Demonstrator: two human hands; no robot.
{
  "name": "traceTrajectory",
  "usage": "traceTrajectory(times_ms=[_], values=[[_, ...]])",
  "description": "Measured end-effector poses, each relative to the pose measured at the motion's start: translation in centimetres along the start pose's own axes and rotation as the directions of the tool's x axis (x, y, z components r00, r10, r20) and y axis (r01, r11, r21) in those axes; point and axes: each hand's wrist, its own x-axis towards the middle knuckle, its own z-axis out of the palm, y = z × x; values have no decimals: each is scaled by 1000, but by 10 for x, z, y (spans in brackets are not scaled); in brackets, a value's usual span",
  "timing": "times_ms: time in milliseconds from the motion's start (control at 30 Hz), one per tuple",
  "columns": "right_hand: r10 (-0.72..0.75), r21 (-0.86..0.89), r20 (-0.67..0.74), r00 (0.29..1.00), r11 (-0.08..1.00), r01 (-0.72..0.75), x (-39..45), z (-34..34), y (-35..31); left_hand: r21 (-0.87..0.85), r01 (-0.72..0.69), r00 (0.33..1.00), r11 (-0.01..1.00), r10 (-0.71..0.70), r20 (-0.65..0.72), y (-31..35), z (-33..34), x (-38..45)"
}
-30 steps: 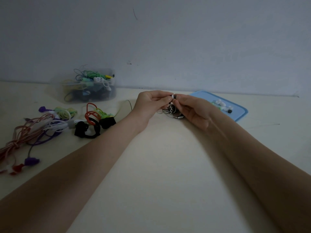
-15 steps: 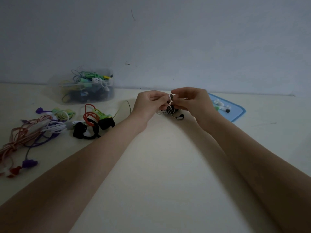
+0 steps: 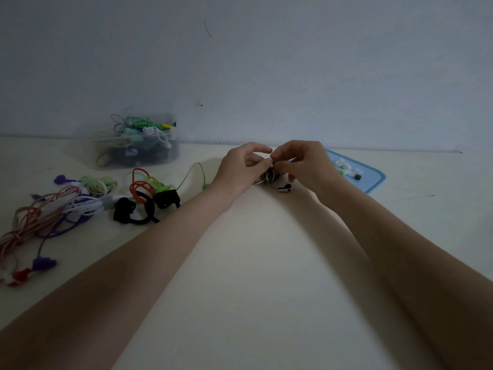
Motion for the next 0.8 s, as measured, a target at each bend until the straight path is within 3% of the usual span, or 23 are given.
traceTrajectory(times_ms=[133,333,500,800], values=[[17,-66,65,998,998,-13,3,-9,-3,5,-11,1000,1000,11,29,-2,1,1],[-85,-394,-144,986,919,22,11,-41,-21,98,-69,994,993,61,87,0,3,1],[99,-641,-66,993,758,-119,11,-60,-23,219,-176,978,960,146,149,1,5,0],[186,-748,-105,977,632,-201,8,-53,-4,220,-208,969,953,170,180,0,4,1]])
